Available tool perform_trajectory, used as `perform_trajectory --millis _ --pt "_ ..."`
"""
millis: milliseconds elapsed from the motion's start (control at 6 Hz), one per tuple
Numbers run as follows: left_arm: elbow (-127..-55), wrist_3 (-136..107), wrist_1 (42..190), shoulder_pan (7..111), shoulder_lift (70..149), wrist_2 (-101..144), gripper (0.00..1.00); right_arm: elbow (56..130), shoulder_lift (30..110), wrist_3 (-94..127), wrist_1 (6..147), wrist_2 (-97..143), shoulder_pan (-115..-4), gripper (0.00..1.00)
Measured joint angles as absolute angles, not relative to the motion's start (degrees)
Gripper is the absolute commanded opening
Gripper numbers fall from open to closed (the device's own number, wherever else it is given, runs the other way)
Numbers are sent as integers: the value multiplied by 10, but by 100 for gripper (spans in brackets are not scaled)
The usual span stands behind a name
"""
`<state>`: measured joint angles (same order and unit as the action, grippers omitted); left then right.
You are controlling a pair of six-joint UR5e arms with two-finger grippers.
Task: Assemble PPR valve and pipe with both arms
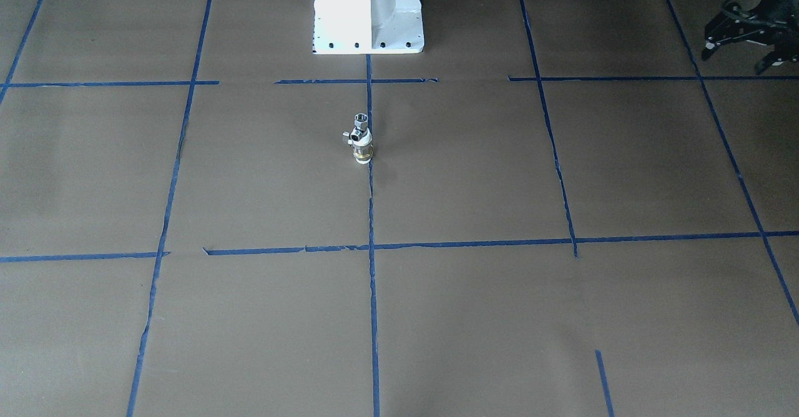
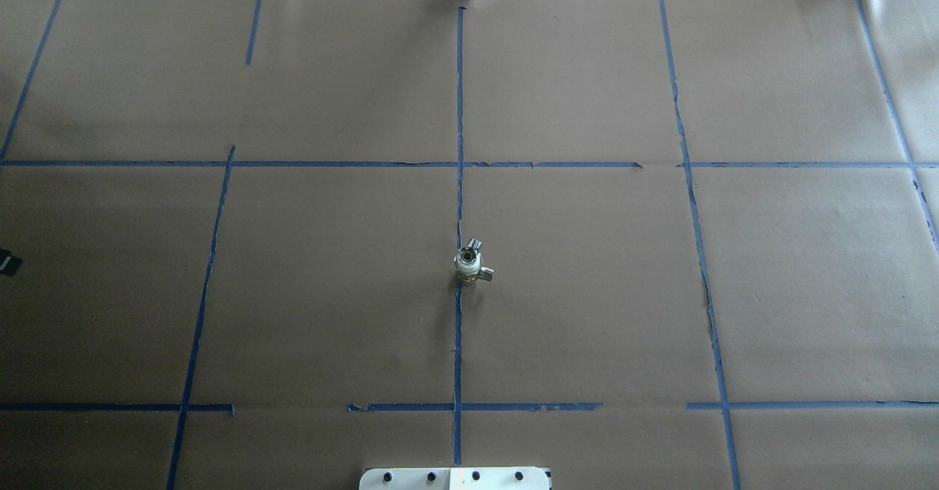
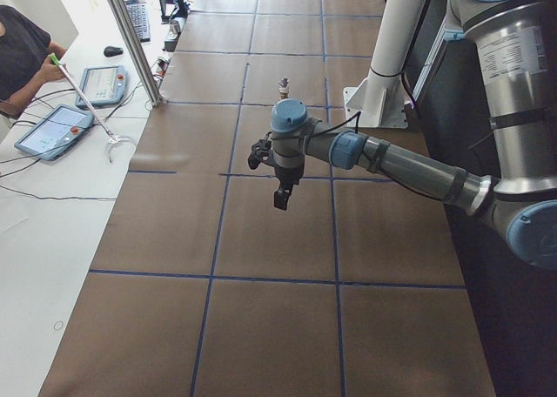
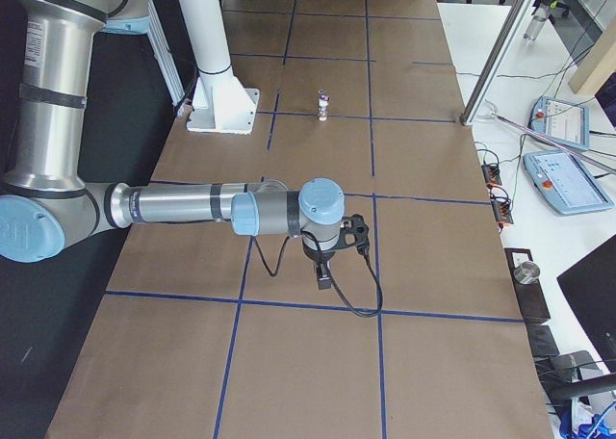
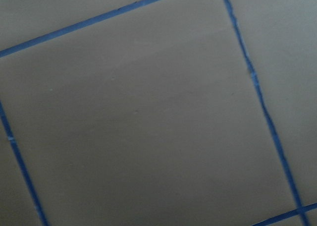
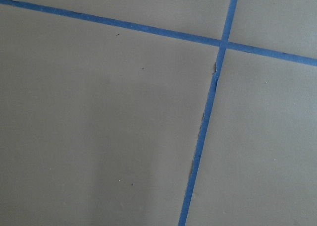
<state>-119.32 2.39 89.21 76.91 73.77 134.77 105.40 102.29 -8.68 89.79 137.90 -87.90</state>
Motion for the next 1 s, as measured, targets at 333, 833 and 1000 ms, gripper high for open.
perform_trajectory --millis 333,833,1000 --pt "-1058 152 888 864 748 1368 100 1057 1027 -92 897 1380 -882 100" --pt "-1025 139 884 886 758 1374 100 1067 1026 -89 897 1379 -882 100" --pt "-1031 130 858 887 777 1375 100 1067 1024 -89 897 1379 -881 100"
